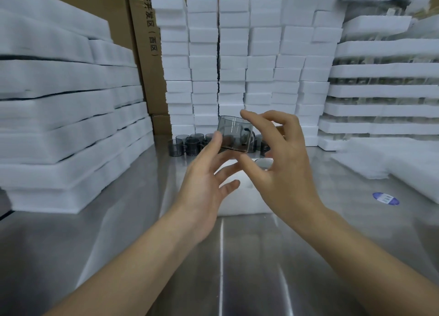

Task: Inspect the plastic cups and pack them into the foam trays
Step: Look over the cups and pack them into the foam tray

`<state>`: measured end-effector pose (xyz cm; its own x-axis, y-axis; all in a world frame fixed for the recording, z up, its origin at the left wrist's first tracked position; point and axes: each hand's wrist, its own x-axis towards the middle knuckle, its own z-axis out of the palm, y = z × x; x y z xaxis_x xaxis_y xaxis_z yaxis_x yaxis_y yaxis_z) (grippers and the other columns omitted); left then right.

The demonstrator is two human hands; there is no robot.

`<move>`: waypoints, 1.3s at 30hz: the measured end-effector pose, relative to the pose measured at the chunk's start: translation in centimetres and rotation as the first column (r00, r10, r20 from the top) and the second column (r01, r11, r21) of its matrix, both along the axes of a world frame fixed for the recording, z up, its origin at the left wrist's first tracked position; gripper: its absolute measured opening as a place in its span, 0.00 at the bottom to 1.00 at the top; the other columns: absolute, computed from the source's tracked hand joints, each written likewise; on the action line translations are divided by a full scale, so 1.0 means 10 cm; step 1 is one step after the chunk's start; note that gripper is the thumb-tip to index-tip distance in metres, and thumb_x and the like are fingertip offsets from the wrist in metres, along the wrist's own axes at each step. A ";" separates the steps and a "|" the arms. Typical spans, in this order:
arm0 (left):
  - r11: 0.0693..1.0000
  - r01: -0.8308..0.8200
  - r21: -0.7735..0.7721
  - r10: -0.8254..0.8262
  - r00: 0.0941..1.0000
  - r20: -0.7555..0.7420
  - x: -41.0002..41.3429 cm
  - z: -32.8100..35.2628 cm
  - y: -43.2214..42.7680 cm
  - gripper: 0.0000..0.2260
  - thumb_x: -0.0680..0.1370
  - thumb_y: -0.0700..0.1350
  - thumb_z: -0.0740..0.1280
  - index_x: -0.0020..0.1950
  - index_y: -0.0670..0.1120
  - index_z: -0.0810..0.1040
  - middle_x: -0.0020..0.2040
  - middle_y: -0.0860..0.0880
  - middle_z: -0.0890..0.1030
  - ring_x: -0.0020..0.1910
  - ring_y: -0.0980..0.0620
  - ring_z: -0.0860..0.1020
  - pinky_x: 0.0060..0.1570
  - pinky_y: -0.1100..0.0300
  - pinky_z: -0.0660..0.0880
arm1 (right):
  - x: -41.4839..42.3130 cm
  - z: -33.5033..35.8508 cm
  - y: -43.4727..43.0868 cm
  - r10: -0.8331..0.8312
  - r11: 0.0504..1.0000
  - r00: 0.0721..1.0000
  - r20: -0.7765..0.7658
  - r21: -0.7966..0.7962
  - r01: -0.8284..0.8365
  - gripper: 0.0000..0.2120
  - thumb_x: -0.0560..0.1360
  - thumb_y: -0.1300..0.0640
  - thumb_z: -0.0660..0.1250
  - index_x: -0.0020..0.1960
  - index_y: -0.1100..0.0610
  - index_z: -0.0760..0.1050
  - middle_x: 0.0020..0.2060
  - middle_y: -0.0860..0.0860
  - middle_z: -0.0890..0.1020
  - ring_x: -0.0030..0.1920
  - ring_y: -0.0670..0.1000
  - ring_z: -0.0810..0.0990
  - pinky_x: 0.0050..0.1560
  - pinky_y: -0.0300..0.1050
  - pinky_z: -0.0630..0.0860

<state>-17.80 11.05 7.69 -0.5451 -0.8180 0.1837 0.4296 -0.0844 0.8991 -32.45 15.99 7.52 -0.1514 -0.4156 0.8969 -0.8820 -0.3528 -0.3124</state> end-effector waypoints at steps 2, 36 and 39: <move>0.999 0.005 0.048 -0.004 1.000 -0.013 -0.01 0.00 -0.01 0.18 0.81 0.68 0.66 0.49 0.56 0.86 0.50 0.55 0.85 0.46 0.55 0.86 0.51 0.52 0.73 | 0.00 0.01 0.00 0.014 1.000 1.000 0.012 0.010 -0.014 0.32 0.76 0.53 0.77 0.77 0.42 0.71 0.66 0.41 0.69 0.63 0.50 0.74 0.58 0.41 0.76; 0.720 0.011 -0.694 0.625 0.425 0.655 0.21 -0.37 -0.76 0.38 0.79 0.64 0.70 0.85 0.59 0.59 0.85 0.54 0.61 0.83 0.47 0.59 0.80 0.41 0.62 | -0.32 0.04 -0.04 0.104 0.981 0.894 0.436 0.105 -0.165 0.06 0.83 0.52 0.70 0.48 0.44 0.82 0.55 0.43 0.78 0.46 0.41 0.85 0.39 0.34 0.80; 0.878 0.119 -0.464 0.328 0.557 0.763 0.32 -0.36 -0.90 0.49 0.73 0.72 0.74 0.87 0.61 0.53 0.88 0.56 0.53 0.86 0.54 0.51 0.84 0.46 0.53 | -0.38 0.03 -0.05 0.053 0.989 0.907 0.417 0.107 -0.106 0.05 0.83 0.54 0.70 0.50 0.45 0.82 0.57 0.46 0.78 0.48 0.35 0.82 0.41 0.24 0.74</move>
<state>-14.62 2.07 4.07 -0.5518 -0.8327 0.0466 -0.5094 0.3807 0.7717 -36.21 15.45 7.77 -0.4578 -0.5453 0.7021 -0.6358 -0.3512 -0.6874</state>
